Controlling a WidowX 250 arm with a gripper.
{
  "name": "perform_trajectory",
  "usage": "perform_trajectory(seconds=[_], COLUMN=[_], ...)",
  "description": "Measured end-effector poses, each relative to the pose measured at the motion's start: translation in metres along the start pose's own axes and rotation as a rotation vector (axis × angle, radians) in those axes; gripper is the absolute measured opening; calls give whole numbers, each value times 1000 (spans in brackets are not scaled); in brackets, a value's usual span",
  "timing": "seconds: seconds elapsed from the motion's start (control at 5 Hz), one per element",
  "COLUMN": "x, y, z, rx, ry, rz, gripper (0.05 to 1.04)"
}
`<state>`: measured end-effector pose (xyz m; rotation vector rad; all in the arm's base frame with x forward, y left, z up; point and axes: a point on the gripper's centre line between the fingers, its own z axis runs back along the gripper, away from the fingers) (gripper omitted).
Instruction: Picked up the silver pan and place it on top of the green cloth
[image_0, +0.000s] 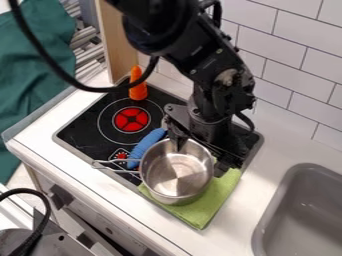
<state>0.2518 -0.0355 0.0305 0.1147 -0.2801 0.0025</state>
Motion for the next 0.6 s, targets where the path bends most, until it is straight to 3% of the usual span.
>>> perform_trajectory(seconds=[0.2,0.6], x=[0,1], y=[-4,-3], z=[-1,-1], rx=[-65,-66], ry=[1,0], rz=[-90,-89], gripper=[1010,1010])
